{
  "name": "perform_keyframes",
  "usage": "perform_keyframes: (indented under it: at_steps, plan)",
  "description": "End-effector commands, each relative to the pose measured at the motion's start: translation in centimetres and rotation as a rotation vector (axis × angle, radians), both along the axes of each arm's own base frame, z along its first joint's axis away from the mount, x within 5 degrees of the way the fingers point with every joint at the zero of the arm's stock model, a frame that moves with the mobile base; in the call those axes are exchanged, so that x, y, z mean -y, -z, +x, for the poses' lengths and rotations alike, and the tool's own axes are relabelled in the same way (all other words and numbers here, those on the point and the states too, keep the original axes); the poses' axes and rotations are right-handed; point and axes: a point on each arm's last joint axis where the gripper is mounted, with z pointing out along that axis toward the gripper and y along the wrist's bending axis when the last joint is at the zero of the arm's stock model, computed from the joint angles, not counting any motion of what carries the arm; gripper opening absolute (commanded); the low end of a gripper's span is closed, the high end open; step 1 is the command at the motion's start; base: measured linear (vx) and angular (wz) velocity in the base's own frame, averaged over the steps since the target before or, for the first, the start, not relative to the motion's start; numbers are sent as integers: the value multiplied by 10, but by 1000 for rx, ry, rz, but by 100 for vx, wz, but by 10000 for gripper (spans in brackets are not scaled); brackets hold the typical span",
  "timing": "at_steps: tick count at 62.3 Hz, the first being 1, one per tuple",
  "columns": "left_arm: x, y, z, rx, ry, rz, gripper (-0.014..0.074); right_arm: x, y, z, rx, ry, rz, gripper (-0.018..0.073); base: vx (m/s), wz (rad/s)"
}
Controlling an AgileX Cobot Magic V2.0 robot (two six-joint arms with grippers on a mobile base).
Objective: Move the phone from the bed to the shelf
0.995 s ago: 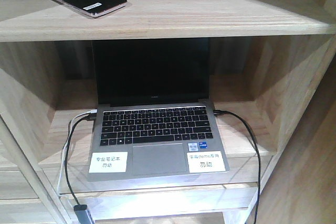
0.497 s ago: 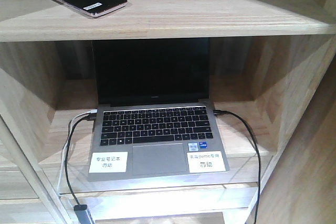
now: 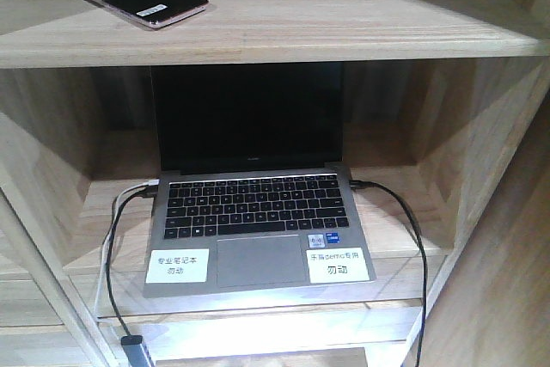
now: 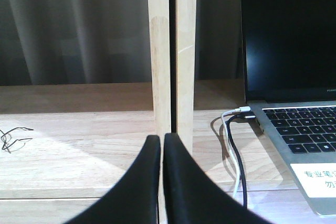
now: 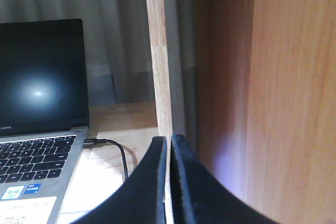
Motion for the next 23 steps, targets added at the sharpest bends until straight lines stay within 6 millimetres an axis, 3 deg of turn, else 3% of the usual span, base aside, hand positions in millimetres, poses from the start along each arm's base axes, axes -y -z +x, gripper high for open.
perform_keyframes:
  at_steps: [1, 23]
  plan:
    - [0, -5, 0, 75, -3, -5, 1, 0, -3, 0, 66, 7, -23, -5, 0, 0]
    - [0, -5, 0, 75, -3, -5, 1, 0, -3, 0, 66, 7, -23, -5, 0, 0]
